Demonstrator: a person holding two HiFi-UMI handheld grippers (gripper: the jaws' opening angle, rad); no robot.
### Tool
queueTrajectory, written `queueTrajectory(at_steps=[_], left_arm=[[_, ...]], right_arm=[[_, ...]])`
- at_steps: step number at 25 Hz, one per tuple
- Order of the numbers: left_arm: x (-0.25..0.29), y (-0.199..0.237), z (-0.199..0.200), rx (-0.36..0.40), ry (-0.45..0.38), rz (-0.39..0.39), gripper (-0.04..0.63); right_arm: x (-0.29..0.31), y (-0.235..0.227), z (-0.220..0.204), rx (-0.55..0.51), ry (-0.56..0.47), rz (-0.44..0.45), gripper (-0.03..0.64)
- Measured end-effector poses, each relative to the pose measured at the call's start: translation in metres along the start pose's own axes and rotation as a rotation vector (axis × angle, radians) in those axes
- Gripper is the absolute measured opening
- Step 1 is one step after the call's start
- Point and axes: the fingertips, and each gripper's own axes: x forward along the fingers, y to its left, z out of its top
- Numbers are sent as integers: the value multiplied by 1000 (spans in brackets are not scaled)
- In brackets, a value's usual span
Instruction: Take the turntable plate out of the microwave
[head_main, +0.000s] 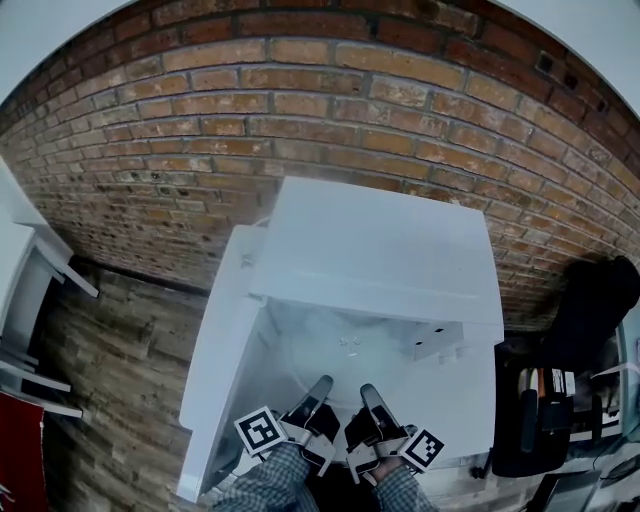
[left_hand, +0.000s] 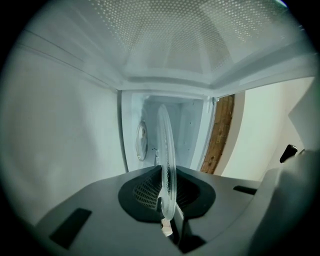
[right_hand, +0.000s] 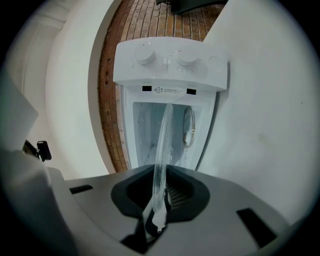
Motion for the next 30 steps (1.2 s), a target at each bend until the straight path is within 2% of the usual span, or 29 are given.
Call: queueTrajectory(at_steps=[6,13,30], left_arm=[[-25,-5,-23,5,-10,-5,35],[-66,-14,-72,22,-25,-18,35],[-171,-55,-165,61,-98,-79,35]], right_arm=[[-31,4,-11,0,7,15,43],[-92,14,-24,-1,27,29,43],[-215,59,-73,-59,97,109,48]])
